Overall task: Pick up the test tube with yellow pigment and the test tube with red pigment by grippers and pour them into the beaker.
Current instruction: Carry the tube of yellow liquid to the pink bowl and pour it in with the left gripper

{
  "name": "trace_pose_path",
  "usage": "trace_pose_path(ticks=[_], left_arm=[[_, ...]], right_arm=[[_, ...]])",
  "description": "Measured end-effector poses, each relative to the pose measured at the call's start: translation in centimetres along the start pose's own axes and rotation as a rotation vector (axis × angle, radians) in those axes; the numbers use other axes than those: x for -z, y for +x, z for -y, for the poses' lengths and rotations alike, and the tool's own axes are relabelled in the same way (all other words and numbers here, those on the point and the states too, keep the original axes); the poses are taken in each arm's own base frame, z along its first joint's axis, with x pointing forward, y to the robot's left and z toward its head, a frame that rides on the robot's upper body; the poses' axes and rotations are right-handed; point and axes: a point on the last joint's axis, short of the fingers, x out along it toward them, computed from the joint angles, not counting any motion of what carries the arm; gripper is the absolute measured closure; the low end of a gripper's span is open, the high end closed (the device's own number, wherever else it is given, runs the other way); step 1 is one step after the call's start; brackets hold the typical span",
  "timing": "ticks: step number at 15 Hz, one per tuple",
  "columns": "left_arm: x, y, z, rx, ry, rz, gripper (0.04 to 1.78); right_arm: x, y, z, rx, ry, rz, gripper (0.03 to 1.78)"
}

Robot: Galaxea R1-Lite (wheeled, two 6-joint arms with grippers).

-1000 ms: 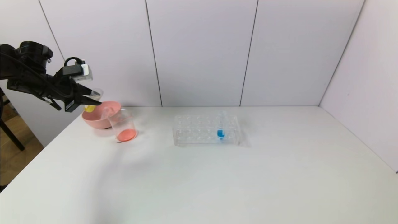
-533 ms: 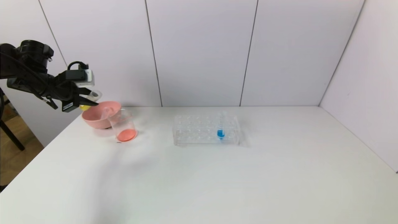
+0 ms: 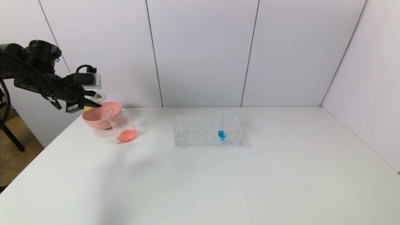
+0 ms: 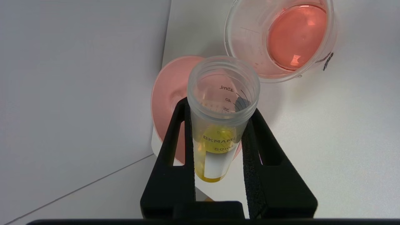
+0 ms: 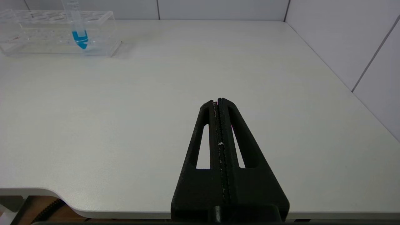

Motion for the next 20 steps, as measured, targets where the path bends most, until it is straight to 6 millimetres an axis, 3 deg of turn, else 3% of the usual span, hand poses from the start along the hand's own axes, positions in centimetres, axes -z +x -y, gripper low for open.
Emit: trace_pose_path(ticks=[13,20], left_arm=[[-0.9,0.9,0.1,0.001,0.023,-0.043,1.37],[-1.6,2.1,0.1,-0.008,0.055,-0.161,1.37]], right_arm=[[0.0,0.0,0.0,0.000,0.000,0.000,1.70],[0.0,0.0,0.0,0.001,0.000,0.000,1.70]])
